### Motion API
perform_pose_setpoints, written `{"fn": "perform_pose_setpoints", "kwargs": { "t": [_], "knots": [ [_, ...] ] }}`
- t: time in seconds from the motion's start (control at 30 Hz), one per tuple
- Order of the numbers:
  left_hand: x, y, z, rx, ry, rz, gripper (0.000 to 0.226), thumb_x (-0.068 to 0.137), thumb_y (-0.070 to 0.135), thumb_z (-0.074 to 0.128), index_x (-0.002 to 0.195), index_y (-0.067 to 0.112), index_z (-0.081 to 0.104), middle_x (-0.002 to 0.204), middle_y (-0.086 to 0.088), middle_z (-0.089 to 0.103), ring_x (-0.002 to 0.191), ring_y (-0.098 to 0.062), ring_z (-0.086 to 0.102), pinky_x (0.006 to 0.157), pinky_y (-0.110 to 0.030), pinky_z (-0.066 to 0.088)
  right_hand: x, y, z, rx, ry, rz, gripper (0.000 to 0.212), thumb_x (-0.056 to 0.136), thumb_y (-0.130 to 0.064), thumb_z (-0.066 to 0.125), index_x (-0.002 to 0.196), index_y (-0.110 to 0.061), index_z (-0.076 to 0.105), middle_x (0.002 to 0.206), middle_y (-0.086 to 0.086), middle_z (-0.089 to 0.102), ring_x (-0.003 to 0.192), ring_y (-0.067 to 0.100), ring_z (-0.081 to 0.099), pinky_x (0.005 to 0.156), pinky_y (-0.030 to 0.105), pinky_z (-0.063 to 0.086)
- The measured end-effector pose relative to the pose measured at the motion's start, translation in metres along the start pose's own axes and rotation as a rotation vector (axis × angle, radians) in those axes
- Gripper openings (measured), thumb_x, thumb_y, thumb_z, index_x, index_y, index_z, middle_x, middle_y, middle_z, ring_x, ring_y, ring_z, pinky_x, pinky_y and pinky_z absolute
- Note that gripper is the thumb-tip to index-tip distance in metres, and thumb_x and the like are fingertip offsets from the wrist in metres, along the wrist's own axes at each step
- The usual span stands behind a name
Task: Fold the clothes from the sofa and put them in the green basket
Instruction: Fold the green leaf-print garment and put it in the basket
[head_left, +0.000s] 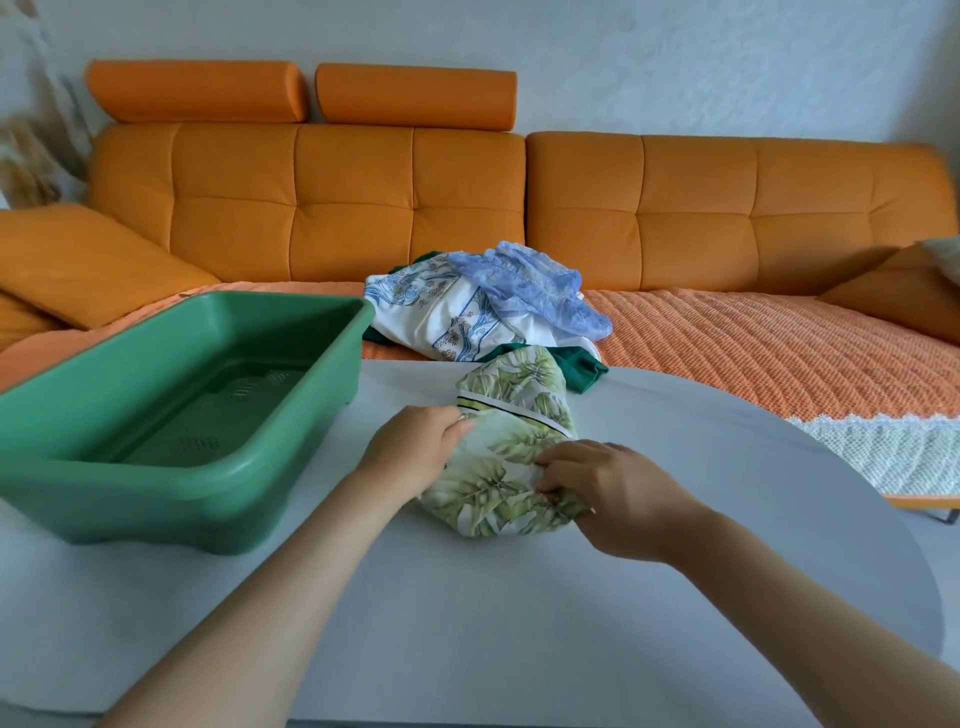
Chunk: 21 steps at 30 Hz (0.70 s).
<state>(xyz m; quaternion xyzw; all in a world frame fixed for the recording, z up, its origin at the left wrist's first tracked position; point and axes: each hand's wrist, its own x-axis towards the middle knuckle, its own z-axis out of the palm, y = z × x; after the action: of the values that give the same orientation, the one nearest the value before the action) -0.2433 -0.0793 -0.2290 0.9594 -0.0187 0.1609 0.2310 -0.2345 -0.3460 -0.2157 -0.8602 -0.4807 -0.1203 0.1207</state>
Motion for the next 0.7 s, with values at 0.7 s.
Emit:
{"fn": "perform_pose_setpoints", "kwargs": {
  "t": [0.7],
  "knots": [
    [0.005, 0.005, -0.003, 0.227, 0.223, 0.104, 0.032, 0.087, 0.051, 0.066, 0.102, 0.024, 0.055, 0.098, 0.011, 0.050, 0.088, -0.013, 0.051, 0.062, -0.030, 0.043, -0.004, -0.018, 0.019, -0.009, -0.122, -0.127, 0.058, 0.085, -0.045, 0.062, 0.135, -0.017, 0.053, 0.156, 0.000, 0.040, 0.141, 0.019, 0.042, 0.109, 0.038, 0.041]
  ]
}}
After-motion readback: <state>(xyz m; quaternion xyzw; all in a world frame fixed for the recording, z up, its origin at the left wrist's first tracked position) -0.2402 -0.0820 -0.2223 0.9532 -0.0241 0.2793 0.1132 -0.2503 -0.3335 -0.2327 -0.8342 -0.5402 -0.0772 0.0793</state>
